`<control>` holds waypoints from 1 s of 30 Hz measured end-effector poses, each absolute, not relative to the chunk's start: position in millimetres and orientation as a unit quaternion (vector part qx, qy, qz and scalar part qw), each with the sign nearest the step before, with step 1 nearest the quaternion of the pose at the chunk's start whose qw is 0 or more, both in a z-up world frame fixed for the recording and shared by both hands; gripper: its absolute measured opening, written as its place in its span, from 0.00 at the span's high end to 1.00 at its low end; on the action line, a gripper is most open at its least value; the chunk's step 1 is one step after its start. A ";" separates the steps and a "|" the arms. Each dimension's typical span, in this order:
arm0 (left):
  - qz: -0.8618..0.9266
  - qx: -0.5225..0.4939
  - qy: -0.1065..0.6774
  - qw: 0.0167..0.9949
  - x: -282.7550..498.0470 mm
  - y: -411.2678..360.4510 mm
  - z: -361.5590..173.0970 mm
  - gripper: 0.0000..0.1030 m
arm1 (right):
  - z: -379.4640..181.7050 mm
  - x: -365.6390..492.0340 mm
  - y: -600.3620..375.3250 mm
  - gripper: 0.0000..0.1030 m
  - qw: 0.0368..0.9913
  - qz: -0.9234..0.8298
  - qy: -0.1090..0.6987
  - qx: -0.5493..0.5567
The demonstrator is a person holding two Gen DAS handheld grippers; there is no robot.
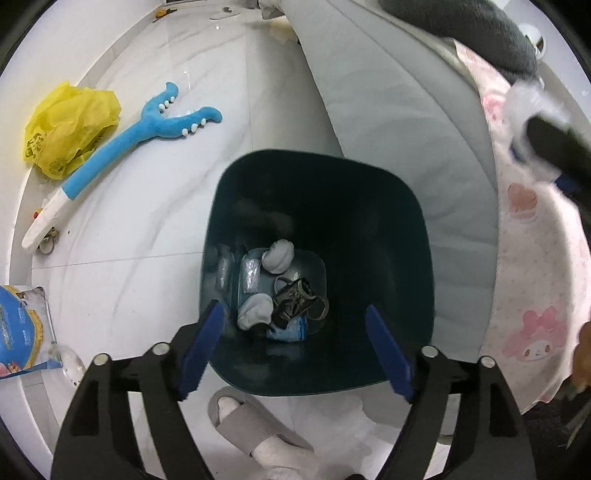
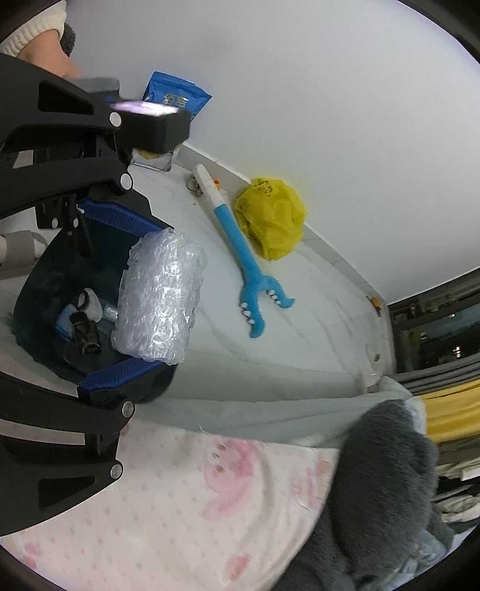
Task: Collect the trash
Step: 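Open the left tool to drop the black clip into the wastebasket, then lower the bubble wrap into the wastebasket and open the right tool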
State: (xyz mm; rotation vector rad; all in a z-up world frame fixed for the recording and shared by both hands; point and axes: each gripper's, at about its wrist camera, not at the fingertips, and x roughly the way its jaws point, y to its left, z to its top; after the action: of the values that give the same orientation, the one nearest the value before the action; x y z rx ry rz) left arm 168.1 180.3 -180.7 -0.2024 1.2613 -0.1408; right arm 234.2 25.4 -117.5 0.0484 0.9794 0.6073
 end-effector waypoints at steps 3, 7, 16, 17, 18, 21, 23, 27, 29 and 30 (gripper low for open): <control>-0.066 -0.104 0.578 0.807 167.2 188.1 -175.3 0.18 | -127.6 237.3 30.7 0.38 0.832 0.285 0.475 0.020; -0.057 -0.106 0.559 0.820 165.4 197.1 -163.5 0.15 | -142.9 239.8 38.7 0.38 0.824 0.281 0.492 0.011; -0.039 -0.085 0.477 0.874 160.3 213.8 -111.1 0.08 | -178.0 241.3 54.5 0.38 0.810 0.264 0.524 -0.017; -0.037 -0.082 0.467 0.879 159.4 215.0 -104.9 0.08 | -182.7 241.3 56.4 0.38 0.807 0.265 0.528 -0.018; -0.036 -0.081 0.458 0.884 158.2 217.0 -99.4 0.07 | -185.6 241.3 57.3 0.38 0.805 0.265 0.531 -0.019; -0.034 -0.080 0.431 0.898 153.9 219.7 -83.5 0.06 | -198.2 239.6 63.4 0.38 0.795 0.266 0.544 -0.029; -0.031 -0.076 0.413 0.907 152.0 220.0 -72.7 0.05 | -207.2 238.1 68.0 0.38 0.788 0.266 0.553 -0.040; -0.030 -0.084 0.381 0.920 148.3 220.4 -53.7 0.05 | -220.3 233.6 73.3 0.38 0.777 0.264 0.569 -0.055; -0.030 -0.087 0.365 0.927 145.5 220.5 -44.0 0.04 | -225.8 230.9 74.9 0.38 0.773 0.262 0.575 -0.060; -0.032 -0.088 0.357 0.929 144.6 220.2 -38.6 0.04 | -228.1 230.5 75.2 0.38 0.771 0.262 0.577 -0.060</control>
State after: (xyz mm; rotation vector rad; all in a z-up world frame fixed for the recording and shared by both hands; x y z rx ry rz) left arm 144.6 220.2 -38.6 -0.1809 0.7322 -0.0647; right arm 230.5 75.2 -228.1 -0.1300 1.2514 0.5674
